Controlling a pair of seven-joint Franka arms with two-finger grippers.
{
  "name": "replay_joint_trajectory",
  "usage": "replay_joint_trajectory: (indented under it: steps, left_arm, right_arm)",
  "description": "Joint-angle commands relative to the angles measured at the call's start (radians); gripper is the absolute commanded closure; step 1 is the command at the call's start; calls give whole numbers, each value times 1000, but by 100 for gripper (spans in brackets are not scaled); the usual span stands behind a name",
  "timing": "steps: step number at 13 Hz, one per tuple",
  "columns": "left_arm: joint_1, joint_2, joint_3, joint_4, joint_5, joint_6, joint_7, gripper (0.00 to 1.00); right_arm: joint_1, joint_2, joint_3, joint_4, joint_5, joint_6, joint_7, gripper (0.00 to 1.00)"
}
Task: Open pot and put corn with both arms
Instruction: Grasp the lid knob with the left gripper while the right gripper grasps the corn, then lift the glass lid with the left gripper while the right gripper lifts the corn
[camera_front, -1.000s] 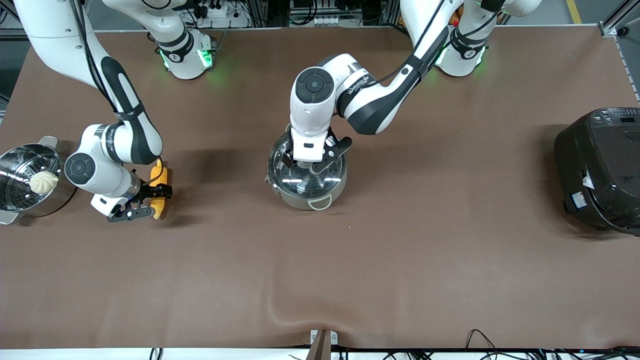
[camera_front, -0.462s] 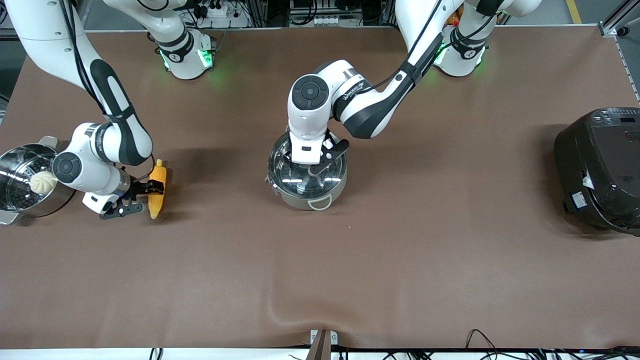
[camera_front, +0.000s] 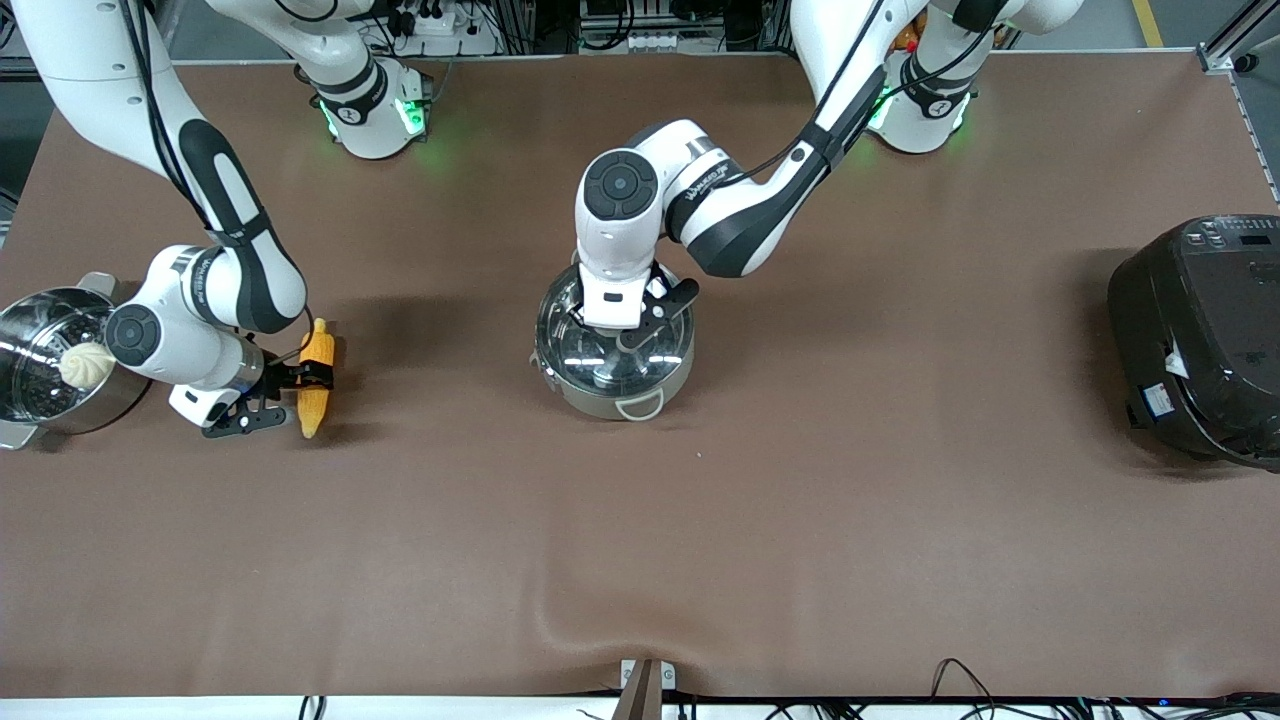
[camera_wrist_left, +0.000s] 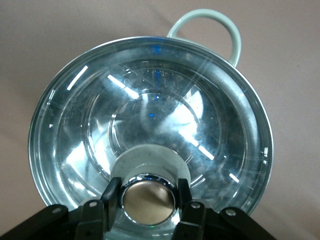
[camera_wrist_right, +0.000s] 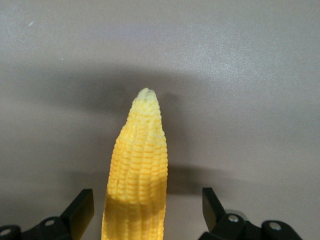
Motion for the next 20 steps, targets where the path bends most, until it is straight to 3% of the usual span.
replay_joint_trajectory:
  steps: [1, 4, 5, 6, 8, 11, 14, 18, 20]
  left_arm:
    - [-9, 6, 9, 19, 7, -17, -18, 100]
    - [25, -49, 7, 19, -36, -64, -20, 100]
    - [31, -85, 7, 19, -39, -86, -20, 100]
    - [36, -123, 9, 19, -39, -106, -15, 100]
    - [82, -232, 6, 12, -39, -198, 3, 100]
    - [210, -362, 6, -10, -41, -325, 167, 100]
    - [391, -387, -7, -50, -51, -379, 473, 100]
    - [583, -428, -8, -192, -96, -368, 825, 100]
    - [646, -427, -7, -263, -96, -312, 893, 100]
  right_arm:
    - [6, -3, 4, -9, 21, -2, -17, 42]
    - [26, -5, 4, -5, 21, -2, -10, 77]
    - [32, -8, 4, -4, 21, -3, -8, 93]
    - [34, -10, 4, -1, 21, -3, -7, 98]
    - [34, -14, 4, 20, 21, -22, -7, 100]
    - [43, -32, 4, 172, 22, -236, 27, 100]
    - [113, -59, 4, 347, 22, -457, 180, 100]
    - [312, -103, 2, 451, 21, -567, 515, 100]
    - [394, -99, 5, 491, 22, -591, 664, 100]
